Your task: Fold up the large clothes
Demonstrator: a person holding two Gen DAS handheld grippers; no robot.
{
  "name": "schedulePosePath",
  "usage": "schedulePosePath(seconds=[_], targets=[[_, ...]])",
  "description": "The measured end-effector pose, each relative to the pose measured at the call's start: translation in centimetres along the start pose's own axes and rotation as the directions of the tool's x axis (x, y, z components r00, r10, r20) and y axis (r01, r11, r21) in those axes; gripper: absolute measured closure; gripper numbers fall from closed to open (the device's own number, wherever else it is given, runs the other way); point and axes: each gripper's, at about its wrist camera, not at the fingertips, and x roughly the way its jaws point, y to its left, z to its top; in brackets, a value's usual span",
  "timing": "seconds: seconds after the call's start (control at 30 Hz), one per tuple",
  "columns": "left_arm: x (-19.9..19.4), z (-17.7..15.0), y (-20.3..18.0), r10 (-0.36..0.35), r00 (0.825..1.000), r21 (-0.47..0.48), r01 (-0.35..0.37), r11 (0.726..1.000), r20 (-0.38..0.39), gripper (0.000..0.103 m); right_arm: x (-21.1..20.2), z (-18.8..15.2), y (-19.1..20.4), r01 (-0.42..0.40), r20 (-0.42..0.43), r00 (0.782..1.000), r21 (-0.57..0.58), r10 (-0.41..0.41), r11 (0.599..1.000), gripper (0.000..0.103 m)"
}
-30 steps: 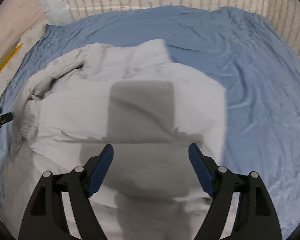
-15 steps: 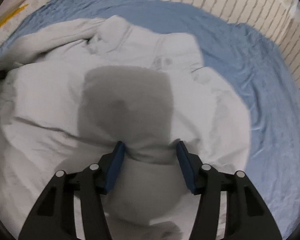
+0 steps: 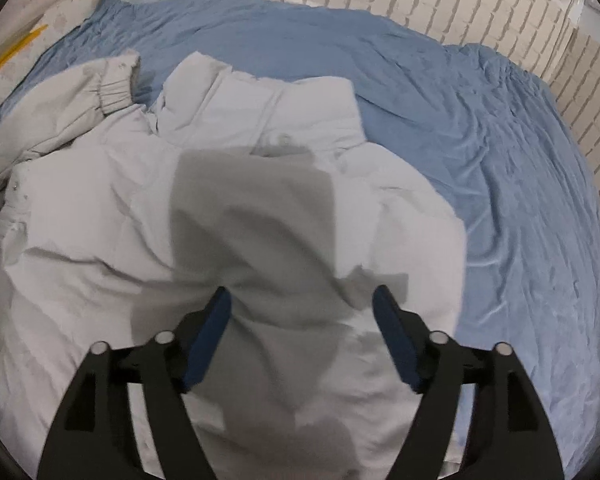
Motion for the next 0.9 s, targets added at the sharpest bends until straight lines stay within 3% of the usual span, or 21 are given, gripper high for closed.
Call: schedulePosePath(seconds=[0.03, 0.2, 0.37, 0.47, 0.57, 0.6, 0.7, 0.73, 0.77, 0.83, 0.9], targets=[[-0.6, 0.1, 0.1, -0.008, 1.000, -0.003, 0.009, 1.000, 0.015, 0.027, -0.1, -0.1, -0.3, 0.009, -0.001, 1.000, -0.005, -0.009, 1.000, 0.026], [-2.7, 2.5, -0.7, -0.085, 0.995, -0.023, 0.086, 0.996, 0.048, 0.020, -0.9, -0.8, -1.5, 0.032, 0.000, 0.999, -0.013, -0.032, 0.999, 0.023], [-3.2, 6.8, -3.9, -0.079, 0.995, -0.005, 0.079, 0.997, 0.060, 0.019, -0.5, -1.1, -1.6, 0.040, 0.001, 0.999, -0.035, -0.040, 0.999, 0.023], [-0.4, 10.1, -7.4, -0.080, 0.996, 0.013, 0.080, 0.997, 0.034, 0.019, 0.2, -1.2, -1.2, 0.045, -0.005, 0.999, -0.047, -0.046, 0.998, 0.023], [1.4, 11.6, -9.4, -0.048, 0.999, 0.039, 0.048, 0.998, -0.015, 0.019, 0.8, -1.5, -0.7, 0.050, -0.009, 0.999, -0.053, -0.051, 0.997, 0.020], [1.9, 10.7, -9.3, -0.030, 0.999, 0.045, 0.031, 0.999, -0.026, 0.020, 1.0, -1.5, -0.6, 0.049, -0.010, 0.999, -0.050, -0.050, 0.998, 0.020], [3.9, 11.2, -10.5, 0.029, 0.998, 0.090, -0.024, 0.996, -0.049, 0.038, 1.5, -1.8, -0.6, 0.037, -0.011, 0.999, -0.034, -0.037, 0.999, 0.018], [4.5, 11.3, -10.5, 0.048, 0.997, 0.093, -0.043, 0.995, -0.060, 0.057, 1.7, -1.8, -0.8, 0.032, -0.011, 0.999, -0.024, -0.033, 0.999, 0.017], [4.7, 11.4, -10.3, 0.064, 0.996, 0.093, -0.058, 0.994, -0.065, 0.066, 1.8, -1.8, -0.8, 0.032, -0.013, 0.999, -0.018, -0.032, 0.999, 0.016], [4.3, 11.2, -9.5, 0.056, 0.998, 0.087, -0.052, 0.995, -0.042, 0.079, 2.0, -1.8, -1.0, 0.029, -0.016, 0.999, -0.011, -0.030, 1.000, 0.013], [3.2, 10.9, -8.1, 0.020, 0.999, 0.060, -0.018, 0.998, -0.028, 0.086, 2.2, -1.9, -1.0, 0.035, -0.020, 0.999, -0.008, -0.036, 0.999, 0.010]])
